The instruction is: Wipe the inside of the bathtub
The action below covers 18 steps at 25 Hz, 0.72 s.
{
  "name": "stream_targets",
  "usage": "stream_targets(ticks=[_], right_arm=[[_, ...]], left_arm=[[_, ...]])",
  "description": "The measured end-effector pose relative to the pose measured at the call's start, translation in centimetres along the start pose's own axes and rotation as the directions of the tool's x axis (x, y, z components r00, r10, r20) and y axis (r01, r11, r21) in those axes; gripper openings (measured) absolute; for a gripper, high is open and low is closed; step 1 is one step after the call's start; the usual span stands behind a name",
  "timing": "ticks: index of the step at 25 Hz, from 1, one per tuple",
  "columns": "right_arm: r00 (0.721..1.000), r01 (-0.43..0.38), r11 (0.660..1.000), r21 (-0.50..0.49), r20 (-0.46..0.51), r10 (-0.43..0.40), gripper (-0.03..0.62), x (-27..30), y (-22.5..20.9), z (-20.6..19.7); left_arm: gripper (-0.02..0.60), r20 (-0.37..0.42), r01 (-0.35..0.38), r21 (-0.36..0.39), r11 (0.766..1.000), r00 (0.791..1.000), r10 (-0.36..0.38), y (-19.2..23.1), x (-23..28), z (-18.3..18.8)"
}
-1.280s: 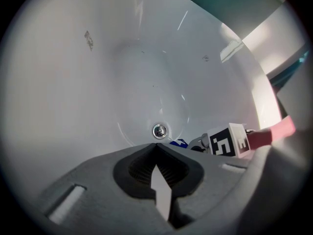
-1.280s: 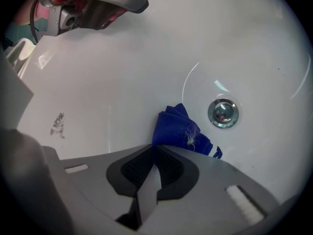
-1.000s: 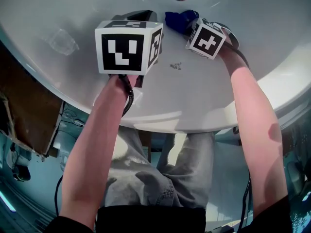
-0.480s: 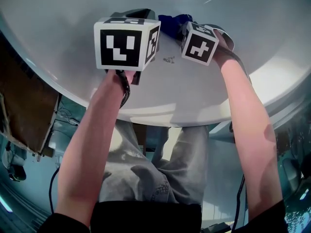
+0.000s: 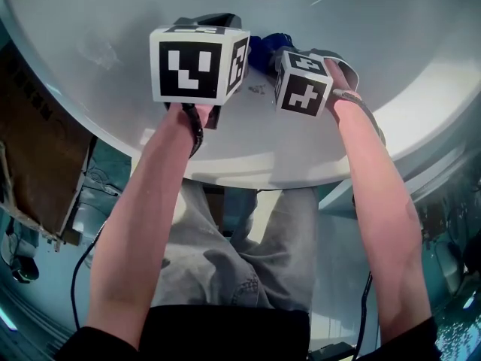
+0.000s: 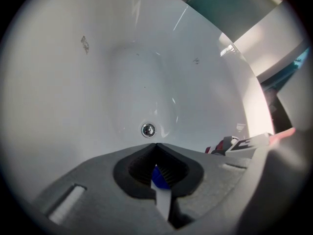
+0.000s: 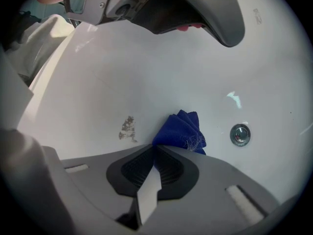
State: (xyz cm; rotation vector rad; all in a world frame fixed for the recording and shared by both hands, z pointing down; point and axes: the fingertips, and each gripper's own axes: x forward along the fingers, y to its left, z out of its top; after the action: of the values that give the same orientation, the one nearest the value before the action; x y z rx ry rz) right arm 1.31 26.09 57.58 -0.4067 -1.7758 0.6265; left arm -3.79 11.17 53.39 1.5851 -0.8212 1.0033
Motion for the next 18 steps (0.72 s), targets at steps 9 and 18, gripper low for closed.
stream_targets(ticks=[9,18], right_arm=[[0.999,-0.04,0.996,-0.074,0.017,0.042,0.02,-2.9,4.6,0.0],[0.993,-0.086,0.993,-0.083,0.07,0.092,0.02,-5.5,8.7,0.7]], left_arm=[[0.005,0.019,-0.003,0.024,1.0,1.0,0.002,-0.6,-1.0,1.8],[0.005,0.02,-0.005,0.021,1.0,1.0,0.004,0.0,-2.1,1.6]])
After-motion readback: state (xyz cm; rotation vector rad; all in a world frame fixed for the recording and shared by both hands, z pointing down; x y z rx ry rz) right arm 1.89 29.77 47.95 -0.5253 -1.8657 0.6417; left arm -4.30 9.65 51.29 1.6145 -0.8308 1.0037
